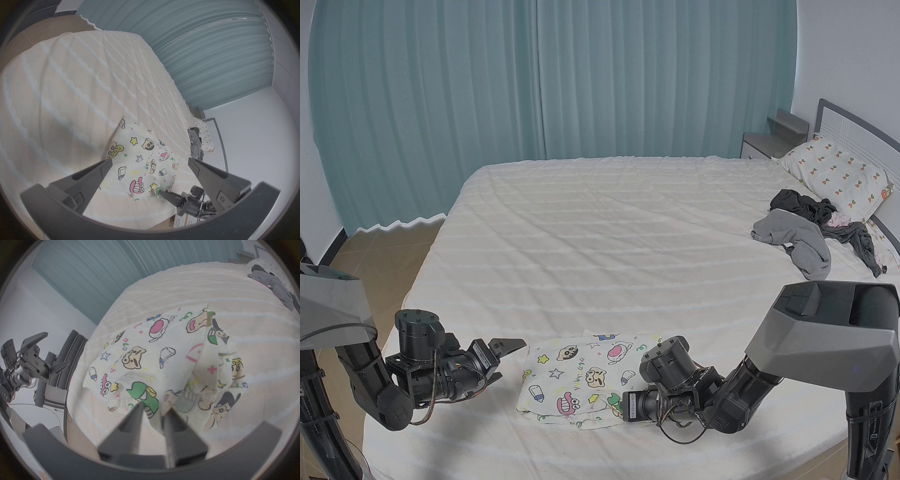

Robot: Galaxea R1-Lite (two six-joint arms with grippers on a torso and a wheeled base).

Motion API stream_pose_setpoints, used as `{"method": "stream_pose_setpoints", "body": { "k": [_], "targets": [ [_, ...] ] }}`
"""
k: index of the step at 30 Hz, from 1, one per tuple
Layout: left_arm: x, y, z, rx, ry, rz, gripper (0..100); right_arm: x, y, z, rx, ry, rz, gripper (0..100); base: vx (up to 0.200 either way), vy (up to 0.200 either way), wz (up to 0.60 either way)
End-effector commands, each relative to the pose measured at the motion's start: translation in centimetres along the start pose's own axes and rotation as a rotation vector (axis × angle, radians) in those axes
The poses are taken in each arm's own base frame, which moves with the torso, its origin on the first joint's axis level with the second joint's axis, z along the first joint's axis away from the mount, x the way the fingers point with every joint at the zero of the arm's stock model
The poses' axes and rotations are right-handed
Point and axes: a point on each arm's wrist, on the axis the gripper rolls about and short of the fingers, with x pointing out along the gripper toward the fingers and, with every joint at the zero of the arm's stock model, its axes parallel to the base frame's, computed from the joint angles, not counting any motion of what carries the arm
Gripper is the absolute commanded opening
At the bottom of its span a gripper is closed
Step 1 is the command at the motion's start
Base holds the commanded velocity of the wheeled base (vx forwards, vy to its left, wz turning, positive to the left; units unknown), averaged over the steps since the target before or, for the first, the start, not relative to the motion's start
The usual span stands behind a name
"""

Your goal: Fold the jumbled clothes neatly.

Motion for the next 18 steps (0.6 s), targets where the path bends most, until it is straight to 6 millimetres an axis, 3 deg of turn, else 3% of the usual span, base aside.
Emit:
{"method": "stream_pose_setpoints", "body": {
  "k": [1, 10, 18],
  "targets": [
    [0.0, 0.0, 0.0, 0.0, 0.002, 0.0, 100, -0.5, -0.2, 0.0, 0.004, -0.002, -0.003, 0, 0.0, 0.0, 0.0],
    [0.0, 0.0, 0.0, 0.0, 0.002, 0.0, 100, -2.3, -2.1, 0.1, -0.022, 0.005, -0.045, 0, 0.0, 0.0, 0.0],
    [0.0, 0.0, -0.1, 0.0, 0.002, 0.002, 100, -2.2, -3.4, -0.2, -0.019, 0.027, -0.08, 0, 0.0, 0.0, 0.0]
  ]
}}
